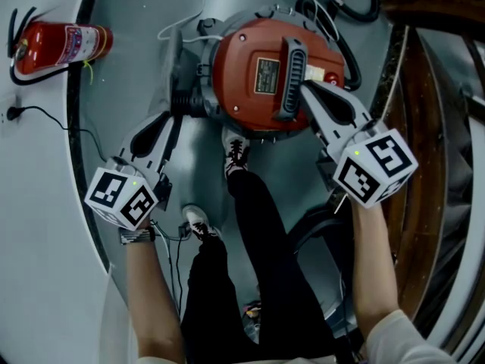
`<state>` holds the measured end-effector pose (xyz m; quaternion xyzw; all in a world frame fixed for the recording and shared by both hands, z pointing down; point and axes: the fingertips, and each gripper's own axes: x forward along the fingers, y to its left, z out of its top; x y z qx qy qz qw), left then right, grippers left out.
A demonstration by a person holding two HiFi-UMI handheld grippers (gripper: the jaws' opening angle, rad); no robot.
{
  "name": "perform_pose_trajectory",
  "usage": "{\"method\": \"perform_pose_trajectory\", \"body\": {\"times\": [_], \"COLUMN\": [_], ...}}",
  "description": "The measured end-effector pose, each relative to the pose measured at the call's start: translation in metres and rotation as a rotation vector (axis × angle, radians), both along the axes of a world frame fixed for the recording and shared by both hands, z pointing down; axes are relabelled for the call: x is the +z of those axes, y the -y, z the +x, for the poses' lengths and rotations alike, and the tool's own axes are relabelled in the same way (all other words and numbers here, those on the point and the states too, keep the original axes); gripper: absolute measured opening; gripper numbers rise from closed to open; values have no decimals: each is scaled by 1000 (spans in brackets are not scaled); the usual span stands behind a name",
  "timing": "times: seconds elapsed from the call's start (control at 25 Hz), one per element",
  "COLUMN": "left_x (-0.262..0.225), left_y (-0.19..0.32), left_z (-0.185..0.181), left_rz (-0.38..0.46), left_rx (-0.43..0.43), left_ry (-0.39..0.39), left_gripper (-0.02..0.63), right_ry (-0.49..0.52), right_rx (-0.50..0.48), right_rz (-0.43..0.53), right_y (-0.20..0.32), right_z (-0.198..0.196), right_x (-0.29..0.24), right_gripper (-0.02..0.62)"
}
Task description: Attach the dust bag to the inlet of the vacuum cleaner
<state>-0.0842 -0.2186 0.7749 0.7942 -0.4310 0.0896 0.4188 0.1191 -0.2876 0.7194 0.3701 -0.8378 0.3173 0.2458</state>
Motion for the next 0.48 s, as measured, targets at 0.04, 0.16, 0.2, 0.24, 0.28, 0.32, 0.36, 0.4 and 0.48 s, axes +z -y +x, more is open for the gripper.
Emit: {"method": "perform_pose_trajectory", "body": {"times": [0.04, 0.16, 0.2, 0.24, 0.28, 0.32, 0.36, 0.4, 0.48], "left_x": [0, 0, 0, 0, 0, 0, 0, 0, -1], "left_y": [0, 0, -1, -1, -1, -1, -1, -1, -1], "left_z": [1, 3, 4, 5, 7, 9, 11, 12, 12], "left_rz": [0, -3, -3, -3, -3, -2, -2, -2, -1], "left_rx": [5, 22, 31, 41, 51, 61, 68, 73, 77], "left_ry": [-5, -13, -14, -15, -16, -16, -17, -18, -26], "left_gripper": [28, 28, 29, 29, 29, 31, 31, 31, 31], "right_ry": [5, 11, 9, 7, 7, 7, 7, 7, 8], "right_rx": [1, -7, -9, -11, -11, -11, -10, -10, -8], "right_rz": [-2, -8, -8, -8, -8, -8, -8, -8, -9], "right_y": [0, 0, 0, 0, 0, 0, 0, 0, 0], "right_z": [0, -1, -1, -1, 0, 0, 0, 0, -1], "right_x": [0, 0, 0, 0, 0, 0, 0, 0, 0], "right_gripper": [32, 31, 32, 31, 32, 32, 32, 32, 32]}}
